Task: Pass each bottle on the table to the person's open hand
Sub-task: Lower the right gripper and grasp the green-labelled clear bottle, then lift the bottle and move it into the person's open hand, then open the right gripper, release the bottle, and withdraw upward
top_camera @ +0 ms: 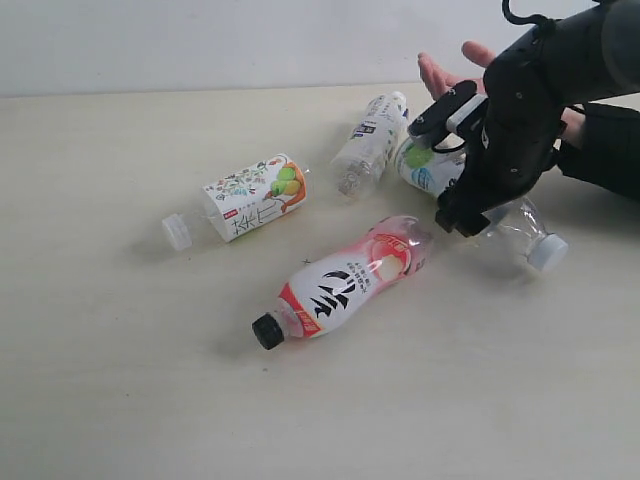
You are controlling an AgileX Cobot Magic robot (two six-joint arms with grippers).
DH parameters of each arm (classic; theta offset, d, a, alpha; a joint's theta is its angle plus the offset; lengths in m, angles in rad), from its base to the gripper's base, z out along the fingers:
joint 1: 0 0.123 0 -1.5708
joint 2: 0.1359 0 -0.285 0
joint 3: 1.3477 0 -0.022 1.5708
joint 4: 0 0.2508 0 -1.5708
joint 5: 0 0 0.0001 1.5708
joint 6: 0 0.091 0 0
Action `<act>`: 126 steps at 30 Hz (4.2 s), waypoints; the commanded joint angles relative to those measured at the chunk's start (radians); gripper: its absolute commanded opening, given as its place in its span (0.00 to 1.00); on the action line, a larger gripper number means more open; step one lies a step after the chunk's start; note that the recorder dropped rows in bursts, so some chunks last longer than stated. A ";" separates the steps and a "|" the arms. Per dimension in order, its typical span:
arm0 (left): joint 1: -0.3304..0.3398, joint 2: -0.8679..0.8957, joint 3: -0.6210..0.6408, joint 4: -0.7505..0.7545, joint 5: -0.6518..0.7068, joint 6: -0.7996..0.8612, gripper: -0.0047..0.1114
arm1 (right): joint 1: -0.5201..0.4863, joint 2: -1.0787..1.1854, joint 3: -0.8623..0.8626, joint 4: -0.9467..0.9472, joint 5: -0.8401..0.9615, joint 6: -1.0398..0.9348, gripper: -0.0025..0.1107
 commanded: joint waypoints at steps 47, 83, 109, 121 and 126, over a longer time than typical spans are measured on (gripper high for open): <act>-0.006 -0.006 0.001 -0.006 -0.005 -0.002 0.05 | 0.000 -0.457 -0.019 0.356 0.559 -0.152 0.02; -0.006 -0.006 0.001 -0.006 -0.005 -0.002 0.05 | 0.000 -0.034 -0.322 0.171 0.409 0.110 0.21; -0.006 -0.006 0.001 -0.006 -0.005 -0.002 0.05 | 0.000 -0.122 -0.322 0.153 0.385 0.109 0.88; -0.006 -0.006 0.001 -0.006 -0.005 -0.002 0.05 | 0.000 -0.501 -0.114 0.417 0.298 -0.152 0.31; -0.006 -0.006 0.001 -0.006 -0.005 -0.002 0.05 | 0.000 -0.692 0.137 0.464 0.160 -0.254 0.02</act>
